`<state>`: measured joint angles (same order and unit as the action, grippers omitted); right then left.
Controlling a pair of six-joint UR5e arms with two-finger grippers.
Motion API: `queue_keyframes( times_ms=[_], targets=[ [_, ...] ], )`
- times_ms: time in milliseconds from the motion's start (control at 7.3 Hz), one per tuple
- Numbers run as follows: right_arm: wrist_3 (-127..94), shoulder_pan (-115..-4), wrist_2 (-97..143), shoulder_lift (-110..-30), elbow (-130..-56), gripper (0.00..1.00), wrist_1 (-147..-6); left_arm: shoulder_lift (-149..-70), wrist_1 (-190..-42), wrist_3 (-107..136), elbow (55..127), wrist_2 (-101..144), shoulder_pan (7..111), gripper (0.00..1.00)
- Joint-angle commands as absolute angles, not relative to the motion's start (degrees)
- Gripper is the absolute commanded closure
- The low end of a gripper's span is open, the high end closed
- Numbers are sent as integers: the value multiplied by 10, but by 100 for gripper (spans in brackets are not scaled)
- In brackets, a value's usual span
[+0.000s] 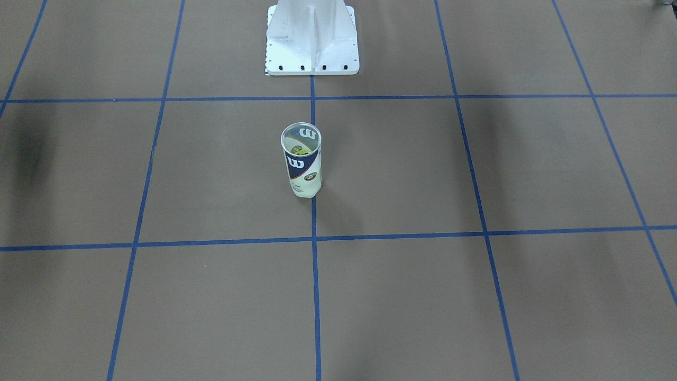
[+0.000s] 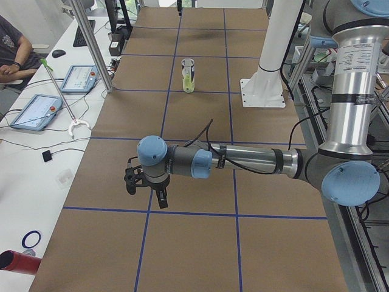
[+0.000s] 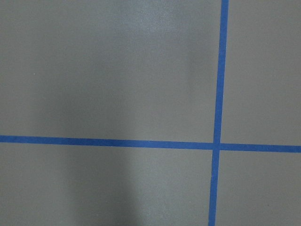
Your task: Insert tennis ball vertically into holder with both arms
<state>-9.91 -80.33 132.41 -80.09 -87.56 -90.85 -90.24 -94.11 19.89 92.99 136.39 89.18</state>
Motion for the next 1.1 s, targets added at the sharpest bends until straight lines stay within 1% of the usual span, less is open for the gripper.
queue_keyframes(
  times_ms=[0, 137, 274, 411, 959],
  targets=[
    [-99, -803, 1325, -797, -877, 1, -916, -877, -1005, 111, 918, 1312, 890, 1],
    [-99, -811, 1327, -805, -893, 1, -925, -884, -1007, 87, 900, 1315, 889, 1],
    [-99, -811, 1327, -819, -909, 1, -925, -889, -1007, 87, 904, 1316, 889, 1],
    [-99, -811, 1330, -823, -912, 1, -925, -902, -1005, 85, 901, 1325, 889, 1],
    [-100, -811, 1329, -831, -921, 1, -923, -904, -1005, 84, 905, 1327, 889, 1]
  ],
)
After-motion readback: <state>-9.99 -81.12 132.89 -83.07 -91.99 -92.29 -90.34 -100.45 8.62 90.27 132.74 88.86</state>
